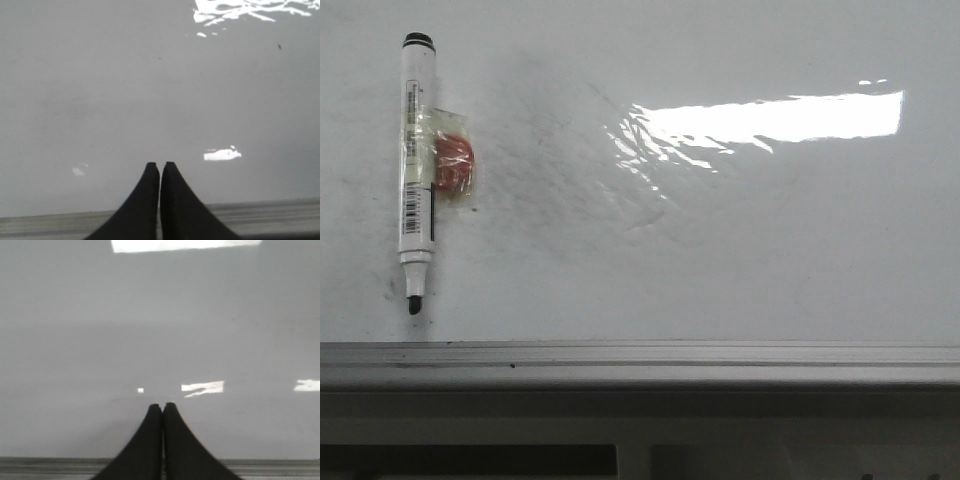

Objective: Write number 8 on whiteboard

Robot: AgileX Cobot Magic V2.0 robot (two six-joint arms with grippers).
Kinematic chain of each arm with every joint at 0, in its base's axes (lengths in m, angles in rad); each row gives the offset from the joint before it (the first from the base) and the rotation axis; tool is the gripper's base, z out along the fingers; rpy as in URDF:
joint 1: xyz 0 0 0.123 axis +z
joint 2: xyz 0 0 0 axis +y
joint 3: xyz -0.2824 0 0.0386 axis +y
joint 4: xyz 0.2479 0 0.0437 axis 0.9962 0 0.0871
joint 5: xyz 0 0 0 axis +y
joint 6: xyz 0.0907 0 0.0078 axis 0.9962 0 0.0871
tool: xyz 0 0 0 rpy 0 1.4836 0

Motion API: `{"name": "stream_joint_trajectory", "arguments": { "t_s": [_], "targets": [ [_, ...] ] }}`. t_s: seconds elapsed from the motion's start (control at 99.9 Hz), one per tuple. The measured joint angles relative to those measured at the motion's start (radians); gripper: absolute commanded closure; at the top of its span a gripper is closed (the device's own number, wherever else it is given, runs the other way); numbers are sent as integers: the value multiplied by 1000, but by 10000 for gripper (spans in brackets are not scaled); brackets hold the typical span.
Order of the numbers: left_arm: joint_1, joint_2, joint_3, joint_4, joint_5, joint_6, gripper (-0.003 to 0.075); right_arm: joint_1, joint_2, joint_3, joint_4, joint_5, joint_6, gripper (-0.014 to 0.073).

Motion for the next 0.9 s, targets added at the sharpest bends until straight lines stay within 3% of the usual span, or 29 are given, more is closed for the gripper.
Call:
{"name": "stream_joint_trajectory", "arguments": {
  "t_s": [0.26,0.55,0.901],
  "targets": [
    [0,0,0,-17,-107,0,741,0,0,0,11,-39,0,658],
    [0,0,0,-18,-118,0,741,0,0,0,11,-292,0,658],
    [0,0,0,-23,-210,0,741,0,0,0,11,-333,0,658]
  ]
}}
